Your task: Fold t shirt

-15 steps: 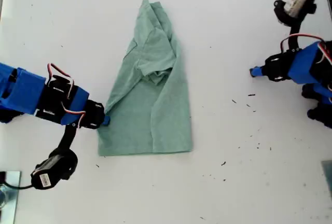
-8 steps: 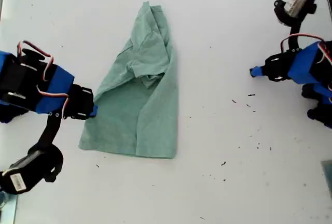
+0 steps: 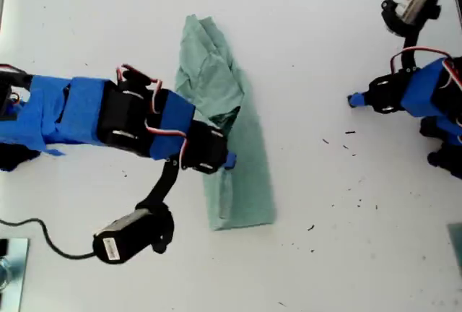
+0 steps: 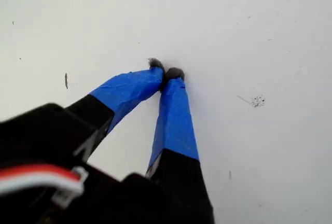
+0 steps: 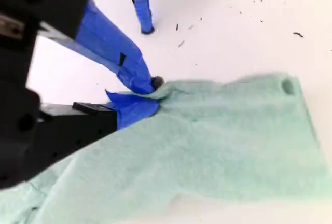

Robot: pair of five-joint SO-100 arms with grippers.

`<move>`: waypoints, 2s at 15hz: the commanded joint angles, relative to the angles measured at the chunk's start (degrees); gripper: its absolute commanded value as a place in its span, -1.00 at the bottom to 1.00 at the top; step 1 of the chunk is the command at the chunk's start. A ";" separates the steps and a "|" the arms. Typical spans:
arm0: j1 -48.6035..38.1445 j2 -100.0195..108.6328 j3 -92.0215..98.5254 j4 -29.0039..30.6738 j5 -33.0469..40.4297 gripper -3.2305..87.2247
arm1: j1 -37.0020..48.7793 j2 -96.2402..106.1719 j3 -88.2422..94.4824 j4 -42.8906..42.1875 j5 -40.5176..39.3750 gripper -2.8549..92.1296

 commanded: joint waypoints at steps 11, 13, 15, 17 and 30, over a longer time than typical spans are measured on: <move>-5.19 49.57 48.78 -8.88 1.32 -0.57 | 0.35 -0.26 0.00 0.18 0.62 -0.89; -8.17 73.39 82.18 -15.21 -4.83 -0.89 | 0.44 -0.26 0.00 0.18 0.70 -0.89; -8.26 88.86 100.63 -16.52 -10.46 -0.93 | 0.44 -0.26 0.00 0.09 0.79 -0.89; -7.91 97.38 109.42 -16.44 -13.89 -0.93 | 0.44 -0.26 0.00 0.09 0.88 -0.89; 7.91 6.33 6.24 6.33 -5.71 -0.27 | -35.68 -36.21 -64.95 19.16 10.20 -0.24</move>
